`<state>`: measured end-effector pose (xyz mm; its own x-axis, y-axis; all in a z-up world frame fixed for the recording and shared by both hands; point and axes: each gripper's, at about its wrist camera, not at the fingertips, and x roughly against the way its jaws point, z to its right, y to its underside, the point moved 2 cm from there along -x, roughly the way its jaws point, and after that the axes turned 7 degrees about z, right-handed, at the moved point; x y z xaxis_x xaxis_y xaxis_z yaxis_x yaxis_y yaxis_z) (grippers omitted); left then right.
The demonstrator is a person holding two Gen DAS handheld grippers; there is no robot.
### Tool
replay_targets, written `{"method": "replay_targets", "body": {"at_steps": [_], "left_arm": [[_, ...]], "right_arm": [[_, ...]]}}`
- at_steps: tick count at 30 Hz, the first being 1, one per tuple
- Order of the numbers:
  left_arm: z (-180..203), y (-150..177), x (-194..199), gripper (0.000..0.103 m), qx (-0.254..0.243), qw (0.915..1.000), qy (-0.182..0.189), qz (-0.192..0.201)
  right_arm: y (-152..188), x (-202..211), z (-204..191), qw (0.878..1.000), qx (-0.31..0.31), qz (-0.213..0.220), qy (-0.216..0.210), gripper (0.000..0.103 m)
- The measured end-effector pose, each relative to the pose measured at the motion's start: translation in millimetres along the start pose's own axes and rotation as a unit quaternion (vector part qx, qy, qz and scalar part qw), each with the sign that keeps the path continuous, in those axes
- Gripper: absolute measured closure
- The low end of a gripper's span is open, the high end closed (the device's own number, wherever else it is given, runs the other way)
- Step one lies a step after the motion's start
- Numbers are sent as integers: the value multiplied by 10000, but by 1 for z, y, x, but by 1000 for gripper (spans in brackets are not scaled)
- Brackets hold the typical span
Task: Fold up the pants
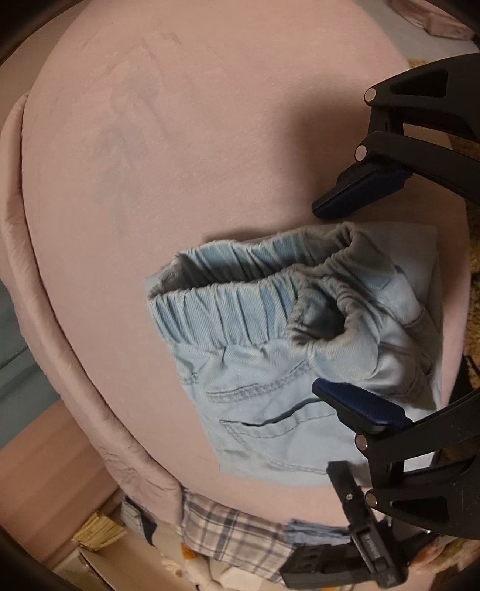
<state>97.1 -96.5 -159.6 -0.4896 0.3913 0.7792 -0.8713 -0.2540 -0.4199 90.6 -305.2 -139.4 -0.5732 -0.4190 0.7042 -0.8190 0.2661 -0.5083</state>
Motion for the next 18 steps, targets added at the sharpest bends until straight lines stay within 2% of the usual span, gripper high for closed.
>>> {"method": "replay_targets", "body": {"at_steps": [8, 11, 12, 13, 14, 15, 16, 17, 18], "left_arm": [[1, 0, -7, 28, 125, 9997, 210, 7], [0, -2, -10, 39, 200, 9992, 356, -3], [1, -2, -11, 47, 238, 9987, 458, -23], [1, -2, -12, 52, 284, 9984, 490, -39], [1, -2, -13, 54, 290, 9985, 464, -35], [3, -1, -12, 62, 259, 9986, 466, -26], [5, 0, -10, 69, 225, 9986, 474, 3], [6, 1, -8, 71, 222, 9986, 472, 28], [8, 2, -5, 77, 224, 9986, 483, 60]], "right_arm": [[-7, -12, -10, 9999, 121, -77, -23, 16], [-8, -17, -16, 9997, 226, -57, -88, 17], [-9, -19, -18, 9997, 229, -34, -122, 20], [-9, -19, -18, 9996, 232, -17, -147, 27], [-8, -19, -21, 9996, 252, 9, -108, 31], [-8, -19, -23, 9996, 285, 43, -71, 34], [-6, -17, -26, 9994, 317, 87, -76, 44], [-5, -15, -27, 9994, 315, 109, -136, 56], [-4, -12, -30, 9992, 295, 132, -218, 61]]}}
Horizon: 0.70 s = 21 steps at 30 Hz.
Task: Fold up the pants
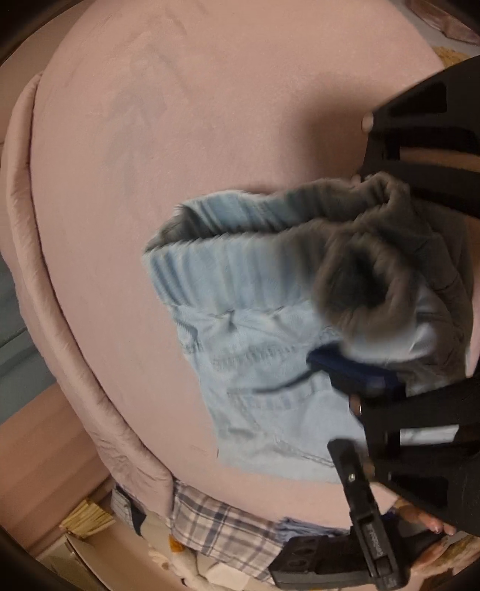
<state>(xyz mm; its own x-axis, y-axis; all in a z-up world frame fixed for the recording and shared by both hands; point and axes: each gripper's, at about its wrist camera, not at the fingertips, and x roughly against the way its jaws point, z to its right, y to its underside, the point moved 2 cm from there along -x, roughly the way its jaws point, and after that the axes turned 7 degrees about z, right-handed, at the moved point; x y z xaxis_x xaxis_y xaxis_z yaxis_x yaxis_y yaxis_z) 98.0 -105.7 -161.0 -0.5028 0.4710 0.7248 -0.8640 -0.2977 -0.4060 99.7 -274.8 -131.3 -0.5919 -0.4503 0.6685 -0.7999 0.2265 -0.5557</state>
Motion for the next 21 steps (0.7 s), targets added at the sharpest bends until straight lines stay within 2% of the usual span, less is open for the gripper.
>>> {"method": "replay_targets", "body": {"at_steps": [1, 5, 11, 21], "left_arm": [[2, 1, 3, 82, 2, 10000, 17, 26], [9, 4, 19, 89, -120, 9998, 17, 156], [10, 6, 50, 91, -310, 9985, -172, 408], [-9, -1, 99, 90, -222, 9951, -344, 901]], "right_arm": [[1, 3, -1, 10000, 10, 38, -12, 66], [1, 15, -24, 9983, 448, 221, 289, 69], [-2, 25, -48, 9966, 760, 287, 156, 70], [-14, 23, -91, 9918, 1189, 465, -71, 70]]}}
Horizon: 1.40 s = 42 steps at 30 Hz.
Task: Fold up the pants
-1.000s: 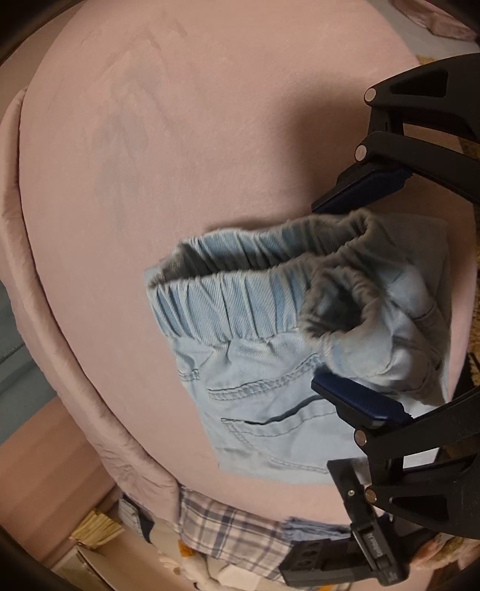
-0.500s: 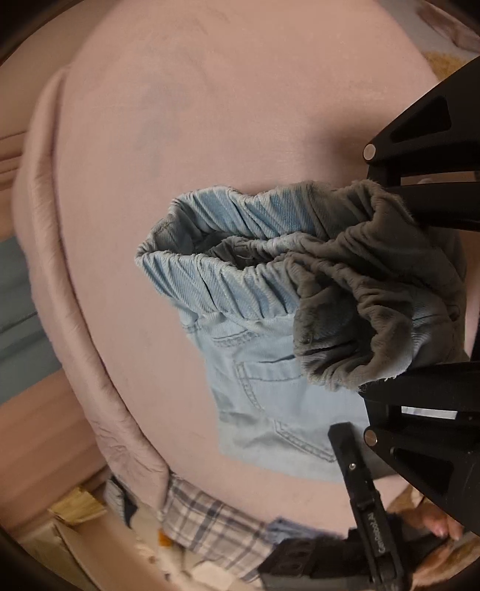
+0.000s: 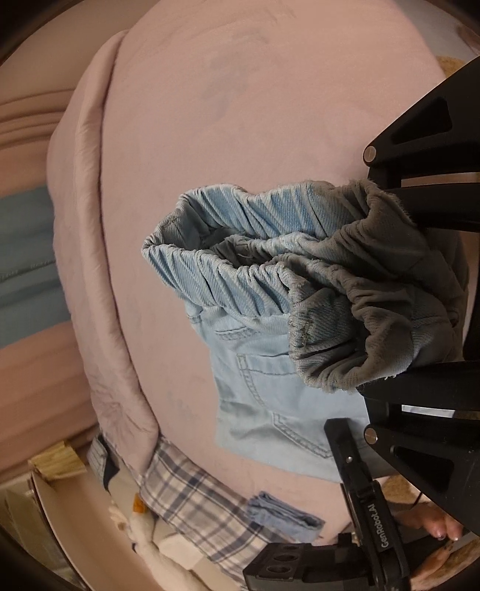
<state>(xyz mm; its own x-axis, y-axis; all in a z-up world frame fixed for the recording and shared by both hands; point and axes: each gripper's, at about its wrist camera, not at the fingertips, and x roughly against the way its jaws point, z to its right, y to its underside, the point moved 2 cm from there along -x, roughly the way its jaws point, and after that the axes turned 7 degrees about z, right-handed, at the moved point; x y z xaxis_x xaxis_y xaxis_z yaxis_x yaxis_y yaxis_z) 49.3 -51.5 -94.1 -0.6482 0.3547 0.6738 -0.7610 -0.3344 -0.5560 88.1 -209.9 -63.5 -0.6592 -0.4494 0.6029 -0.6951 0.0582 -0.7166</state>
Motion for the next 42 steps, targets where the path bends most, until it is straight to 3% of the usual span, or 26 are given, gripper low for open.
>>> {"method": "replay_targets", "body": {"at_steps": [11, 19, 36, 42], "left_arm": [[-11, -14, 18, 90, -103, 9992, -186, 331], [-3, -34, -4, 90, -328, 9979, -426, 371], [-29, -45, -67, 90, -278, 9964, -797, -121], [-37, -40, -72, 84, -194, 9957, -876, -218]], "right_arm": [[-12, -4, -10, 9995, 295, 131, 4, 70], [-23, -16, -12, 9987, 427, 157, 221, 70], [-16, -80, -1, 9965, 237, -556, 575, 70], [-12, -86, 5, 9958, 157, -684, 595, 70]]}}
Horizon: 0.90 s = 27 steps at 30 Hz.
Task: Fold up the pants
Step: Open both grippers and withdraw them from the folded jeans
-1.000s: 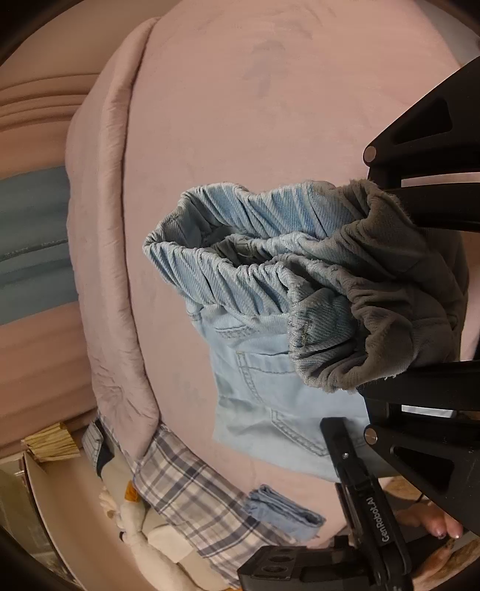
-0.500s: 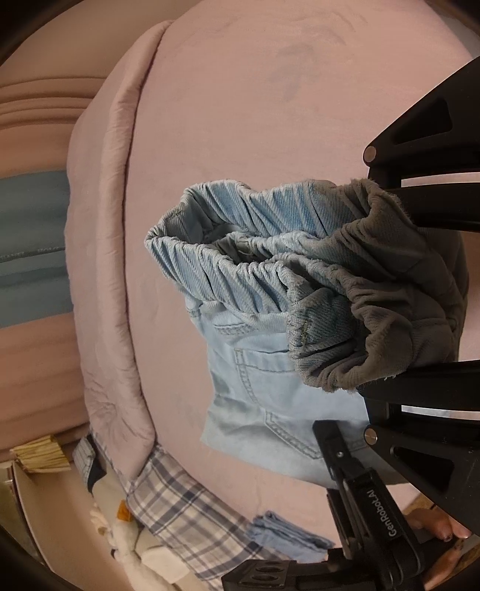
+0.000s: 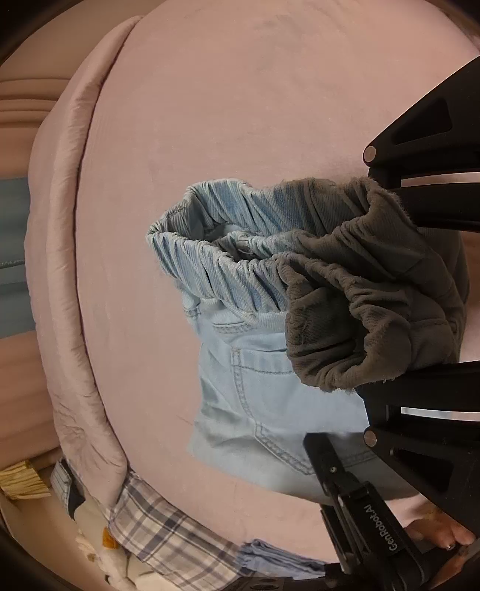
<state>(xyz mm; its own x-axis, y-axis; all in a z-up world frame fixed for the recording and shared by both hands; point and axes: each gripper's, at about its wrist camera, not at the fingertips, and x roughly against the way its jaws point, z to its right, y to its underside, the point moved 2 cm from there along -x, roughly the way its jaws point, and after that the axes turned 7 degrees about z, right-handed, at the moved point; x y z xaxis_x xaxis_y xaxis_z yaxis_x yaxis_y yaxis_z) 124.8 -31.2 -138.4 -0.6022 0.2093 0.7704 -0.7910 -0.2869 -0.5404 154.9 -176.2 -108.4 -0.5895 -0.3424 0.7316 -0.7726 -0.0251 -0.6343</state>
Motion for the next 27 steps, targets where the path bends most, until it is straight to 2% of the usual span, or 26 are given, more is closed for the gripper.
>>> {"method": "replay_targets", "body": {"at_steps": [5, 8, 10, 13, 15, 17, 21, 23, 24, 27], "left_arm": [[-5, 1, 4, 75, 24, 9999, -100, -34], [-4, 3, 13, 60, -84, 9996, -262, 1], [-7, 3, 22, 42, -115, 9992, -359, 95], [-9, 3, 43, 25, -154, 9983, -461, 317], [-11, 3, 56, 19, -183, 9976, -508, 428], [-11, 3, 69, 18, -228, 9968, -561, 519], [-4, 1, 88, 15, -272, 9956, -603, 656], [0, 3, 98, 1, -268, 9953, -565, 736], [3, 1, 100, 1, -263, 9950, -540, 797], [7, 5, 112, 1, -237, 9941, -522, 925]], "right_arm": [[2, 1, 2, 10000, -32, -70, 57, 66], [-2, 1, 5, 9998, -99, -144, 112, 56], [-1, 5, 6, 9996, -86, -146, 207, 49], [-3, 25, 7, 9991, 45, 111, 406, 42], [-3, 39, 7, 9983, 104, 328, 463, 31], [-5, 59, 6, 9966, 180, 635, 495, 24], [-7, 95, 5, 9921, 290, 1085, 556, 20], [-7, 110, 6, 9902, 296, 1267, 512, 20], [-7, 115, 6, 9895, 282, 1329, 488, 20], [-4, 127, 6, 9874, 231, 1507, 435, 10]]}}
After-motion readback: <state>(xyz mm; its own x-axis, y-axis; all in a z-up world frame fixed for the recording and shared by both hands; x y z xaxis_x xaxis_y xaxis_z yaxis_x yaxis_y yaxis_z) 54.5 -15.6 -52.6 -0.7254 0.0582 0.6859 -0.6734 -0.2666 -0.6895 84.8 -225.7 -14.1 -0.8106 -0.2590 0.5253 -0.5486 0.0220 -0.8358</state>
